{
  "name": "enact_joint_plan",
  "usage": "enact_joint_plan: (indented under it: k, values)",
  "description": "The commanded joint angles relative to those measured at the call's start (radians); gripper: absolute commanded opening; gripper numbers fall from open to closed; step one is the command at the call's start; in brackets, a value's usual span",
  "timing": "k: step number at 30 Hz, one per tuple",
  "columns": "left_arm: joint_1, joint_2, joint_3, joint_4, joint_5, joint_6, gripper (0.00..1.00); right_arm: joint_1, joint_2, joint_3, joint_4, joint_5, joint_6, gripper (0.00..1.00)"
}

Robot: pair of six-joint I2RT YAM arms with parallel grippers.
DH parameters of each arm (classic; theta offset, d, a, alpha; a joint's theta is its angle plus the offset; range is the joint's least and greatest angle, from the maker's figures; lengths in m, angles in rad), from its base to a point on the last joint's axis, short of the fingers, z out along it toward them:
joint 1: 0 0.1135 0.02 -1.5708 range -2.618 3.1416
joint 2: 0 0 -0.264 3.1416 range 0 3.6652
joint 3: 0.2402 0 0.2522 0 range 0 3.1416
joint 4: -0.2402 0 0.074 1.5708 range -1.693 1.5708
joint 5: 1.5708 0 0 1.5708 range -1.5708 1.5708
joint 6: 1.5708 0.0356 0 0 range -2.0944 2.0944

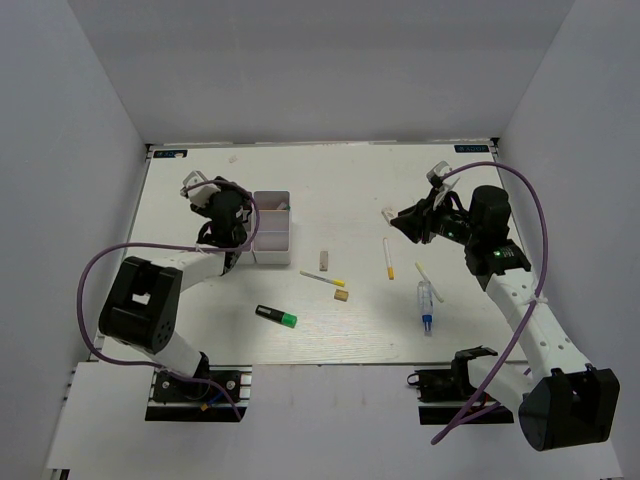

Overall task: Sort the stationery into containers
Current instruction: Place the pen in the storage box, then pick up the pen from the center of the board.

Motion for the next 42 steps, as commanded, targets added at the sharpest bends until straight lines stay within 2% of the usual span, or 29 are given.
enact_joint_plan:
  k: [1,3,5,7,8,9,10,11,13,14,15,17,19,20,22,24,25,31,34,39,42]
  values:
    - [-0.014,-0.059,-0.004,0.02,0.017,0.031,0.68,-0.002,-0.02,-0.01,0.036,-0.017,-0.011,0.4]
    - [-0.015,-0.088,-0.004,0.011,0.036,0.04,0.69,-0.005,-0.022,-0.009,0.033,-0.018,-0.015,0.41]
    - [-0.015,-0.133,0.007,-0.012,0.06,0.054,0.69,-0.003,-0.019,-0.006,0.027,-0.035,-0.046,0.47]
    - [-0.015,-0.165,0.05,-0.099,0.108,0.109,0.72,0.003,-0.005,0.006,-0.04,-0.099,-0.09,0.57]
    - [-0.015,-0.199,0.065,-0.138,0.179,0.135,0.73,0.005,0.001,0.022,-0.062,-0.227,-0.18,0.61]
    - [-0.015,-0.217,0.092,-0.219,0.218,0.167,0.75,0.014,0.024,0.031,-0.087,-0.262,-0.201,0.64]
    - [-0.015,-0.239,0.105,-0.257,0.3,0.167,0.81,0.026,0.055,0.072,-0.163,-0.288,-0.215,0.69]
    - [0.004,-0.274,0.119,-0.296,0.365,0.167,0.83,0.038,0.093,0.091,-0.2,-0.319,-0.282,0.69]
    - [0.004,-0.288,0.194,-0.443,0.511,0.167,0.88,0.121,0.147,0.152,-0.286,-0.293,-0.339,0.71]
    - [0.004,-0.302,0.267,-0.507,0.551,0.177,0.89,0.145,0.177,0.157,-0.302,-0.214,-0.351,0.75]
    - [0.004,-0.302,0.302,-0.64,0.589,0.186,0.9,0.223,0.19,0.163,-0.299,-0.186,-0.354,0.77]
    - [-0.005,-0.329,0.353,-0.759,0.642,0.212,0.91,0.311,0.254,0.174,-0.29,-0.074,-0.358,0.78]
    - [-0.005,-0.425,0.331,-0.819,0.633,0.212,0.93,0.432,0.322,0.198,-0.289,0.02,-0.353,0.78]
    - [-0.005,-0.478,0.261,-0.819,0.616,0.212,0.93,0.464,0.374,0.235,-0.28,0.078,-0.348,0.78]
    - [-0.005,-0.591,0.176,-0.766,0.569,0.212,0.94,0.57,0.452,0.266,-0.27,0.167,-0.322,0.78]
    - [0.007,-0.752,0.076,-0.755,0.506,0.212,0.99,0.619,0.561,0.336,-0.259,0.268,-0.286,0.78]
    - [0.007,-0.797,0.059,-0.755,0.472,0.212,0.99,0.683,0.586,0.354,-0.259,0.291,-0.279,0.78]
    - [0.007,-1.083,-0.007,-0.796,0.324,0.212,0.99,0.837,0.806,0.541,-0.265,0.466,-0.224,0.75]
    - [0.007,-1.179,-0.05,-0.781,0.306,0.212,0.99,0.896,0.934,0.64,-0.296,0.535,-0.203,0.75]
    - [0.007,-1.227,-0.05,-0.804,0.306,0.212,0.99,0.936,1.089,0.845,-0.389,0.591,-0.187,0.74]
    - [0.007,-1.237,-0.059,-0.804,0.306,0.212,0.99,0.963,1.124,0.89,-0.449,0.603,-0.193,0.72]
